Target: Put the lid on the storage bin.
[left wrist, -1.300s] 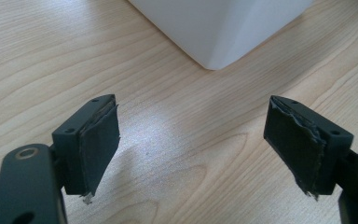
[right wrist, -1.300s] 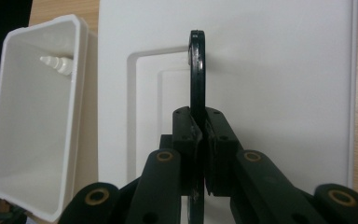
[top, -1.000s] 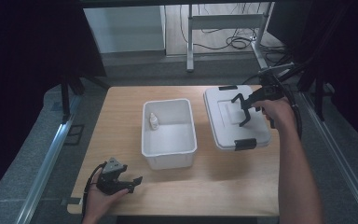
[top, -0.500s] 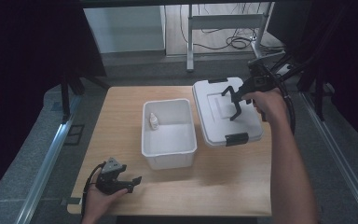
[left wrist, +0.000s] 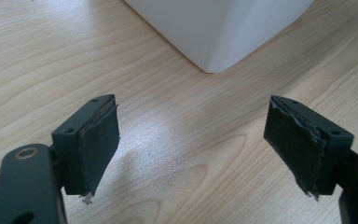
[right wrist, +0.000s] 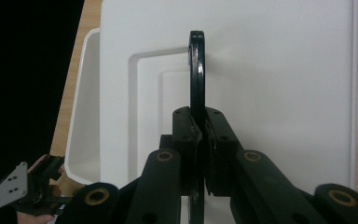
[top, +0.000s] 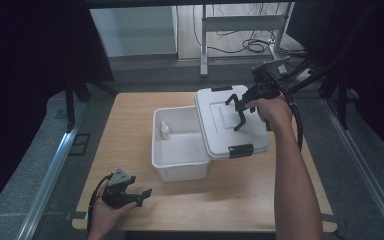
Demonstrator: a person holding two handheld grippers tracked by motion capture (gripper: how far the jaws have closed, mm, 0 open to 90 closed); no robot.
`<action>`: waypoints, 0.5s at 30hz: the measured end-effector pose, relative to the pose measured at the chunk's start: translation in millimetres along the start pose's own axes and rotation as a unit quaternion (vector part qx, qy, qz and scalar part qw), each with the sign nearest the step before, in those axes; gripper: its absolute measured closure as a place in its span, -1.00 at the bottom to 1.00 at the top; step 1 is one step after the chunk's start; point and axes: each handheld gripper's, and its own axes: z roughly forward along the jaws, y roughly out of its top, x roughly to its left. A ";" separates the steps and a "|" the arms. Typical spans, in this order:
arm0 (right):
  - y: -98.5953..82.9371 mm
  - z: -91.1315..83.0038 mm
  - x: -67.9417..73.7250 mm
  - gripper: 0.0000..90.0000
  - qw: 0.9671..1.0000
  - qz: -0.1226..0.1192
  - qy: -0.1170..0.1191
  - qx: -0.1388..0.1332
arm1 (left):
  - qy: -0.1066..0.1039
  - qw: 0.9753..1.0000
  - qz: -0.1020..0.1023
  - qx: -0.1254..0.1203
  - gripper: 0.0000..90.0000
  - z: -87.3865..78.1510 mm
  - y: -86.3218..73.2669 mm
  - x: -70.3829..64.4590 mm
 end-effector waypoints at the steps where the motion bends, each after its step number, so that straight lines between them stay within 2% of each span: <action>1: -0.9 -0.3 1.8 0.89 1.000 0.003 0.000 -0.003 | 0.000 1.000 -0.001 -0.001 -0.59 -0.4 0.1 -0.3; 6: -4.5 2.2 9.0 0.89 1.000 0.011 0.010 -0.004 | -0.001 1.000 0.002 -0.003 -0.59 -1.2 0.7 -1.5; 15: -8.7 14.1 22.6 0.89 1.000 0.020 0.009 0.000 | -0.003 1.000 0.000 -0.010 -0.59 -4.6 1.1 0.2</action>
